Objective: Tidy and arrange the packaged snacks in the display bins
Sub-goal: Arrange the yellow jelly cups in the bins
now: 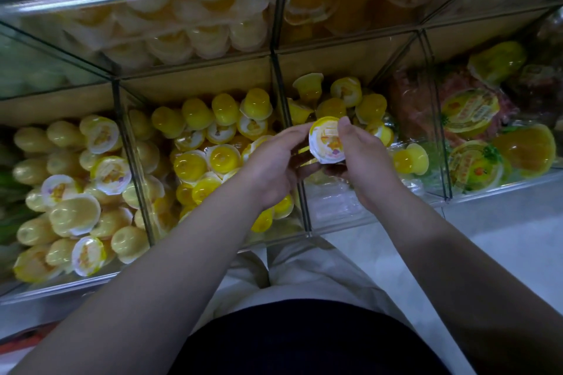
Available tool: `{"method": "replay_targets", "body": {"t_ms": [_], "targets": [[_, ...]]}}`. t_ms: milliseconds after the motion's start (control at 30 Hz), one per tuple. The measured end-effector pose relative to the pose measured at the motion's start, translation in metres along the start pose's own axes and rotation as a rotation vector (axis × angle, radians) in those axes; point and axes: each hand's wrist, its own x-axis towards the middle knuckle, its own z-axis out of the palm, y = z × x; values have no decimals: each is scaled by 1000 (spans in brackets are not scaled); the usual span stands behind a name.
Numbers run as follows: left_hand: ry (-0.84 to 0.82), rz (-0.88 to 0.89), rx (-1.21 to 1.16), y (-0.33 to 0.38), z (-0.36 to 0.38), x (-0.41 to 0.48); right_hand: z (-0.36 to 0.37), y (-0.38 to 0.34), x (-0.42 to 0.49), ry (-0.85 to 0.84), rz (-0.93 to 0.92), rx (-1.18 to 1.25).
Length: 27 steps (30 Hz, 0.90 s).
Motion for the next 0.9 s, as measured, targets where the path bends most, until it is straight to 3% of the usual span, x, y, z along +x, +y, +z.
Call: {"method": "replay_targets", "body": {"t_ms": [233,567,900], "targets": [[-3,64,18,22,-37,-32,47,-8,-21,-41,26,55],[88,-88,48,36,-110,-83,123,-2,-58,-157,-76,23],[187,-1,65,49,-192,-128,209,6,-91,-255,-145,-30]]}}
